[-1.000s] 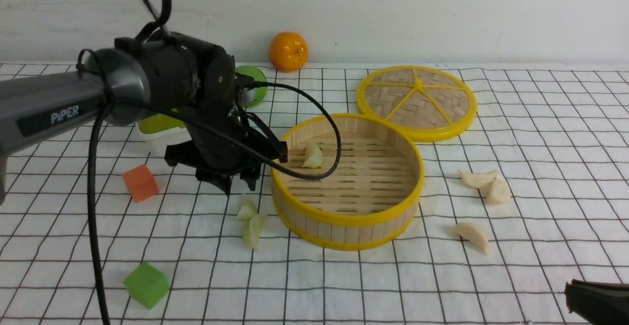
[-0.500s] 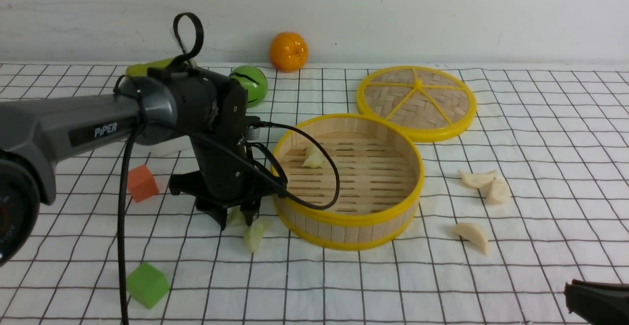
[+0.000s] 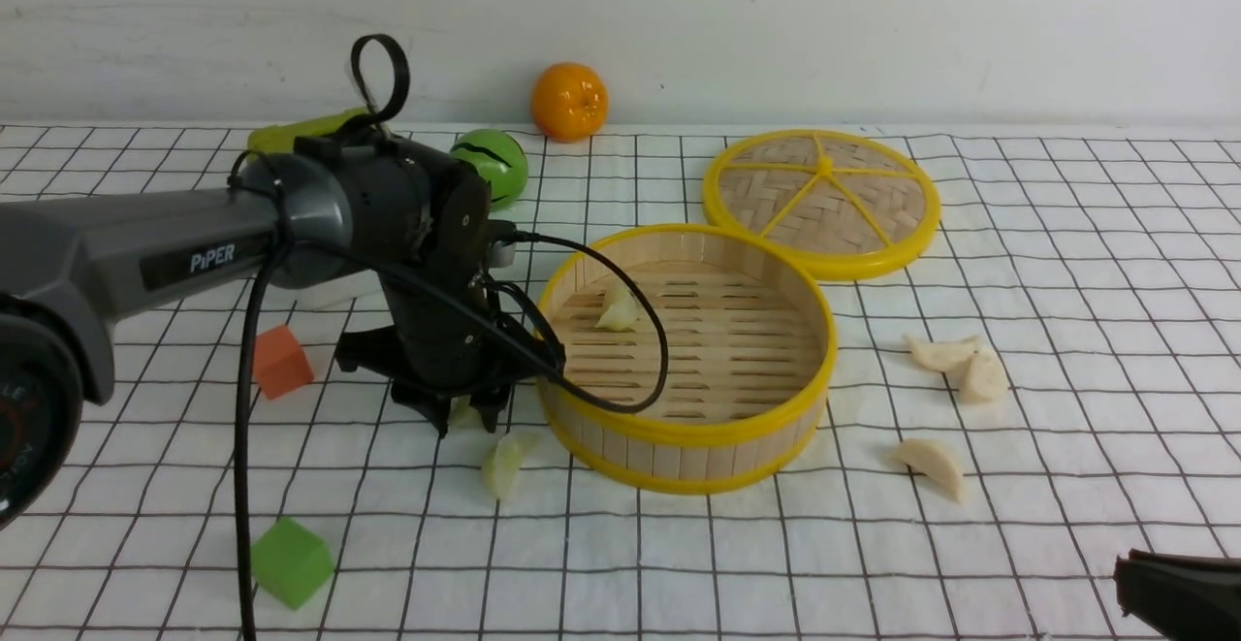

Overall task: Put the dumplings into the steamer on the table with the white tablecloth.
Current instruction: 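Place the dumpling into the bamboo steamer basket with the left gripper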

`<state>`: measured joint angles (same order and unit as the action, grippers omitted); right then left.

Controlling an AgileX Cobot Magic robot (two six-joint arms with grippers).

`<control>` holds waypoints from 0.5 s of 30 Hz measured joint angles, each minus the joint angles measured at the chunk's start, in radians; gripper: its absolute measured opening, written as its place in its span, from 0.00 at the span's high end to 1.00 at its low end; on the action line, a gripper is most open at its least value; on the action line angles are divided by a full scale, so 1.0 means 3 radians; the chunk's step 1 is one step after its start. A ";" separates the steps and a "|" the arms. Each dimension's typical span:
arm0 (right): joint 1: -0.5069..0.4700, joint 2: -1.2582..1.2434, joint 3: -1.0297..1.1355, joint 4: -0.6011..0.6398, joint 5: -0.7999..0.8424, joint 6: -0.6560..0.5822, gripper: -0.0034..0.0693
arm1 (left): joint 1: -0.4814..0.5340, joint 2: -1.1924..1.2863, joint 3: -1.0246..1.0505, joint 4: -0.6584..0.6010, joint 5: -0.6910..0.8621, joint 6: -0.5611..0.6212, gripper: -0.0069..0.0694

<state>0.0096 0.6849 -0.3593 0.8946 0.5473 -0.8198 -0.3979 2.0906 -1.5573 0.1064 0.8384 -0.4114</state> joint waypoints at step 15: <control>0.0000 0.0000 0.0000 0.0000 0.0000 0.0000 0.90 | 0.0000 -0.0397 -0.0018 0.0178 0.0058 0.0000 0.56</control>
<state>0.0096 0.6849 -0.3593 0.8946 0.5473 -0.8198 -0.3979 1.9714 -1.5628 0.1597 0.8558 -0.4114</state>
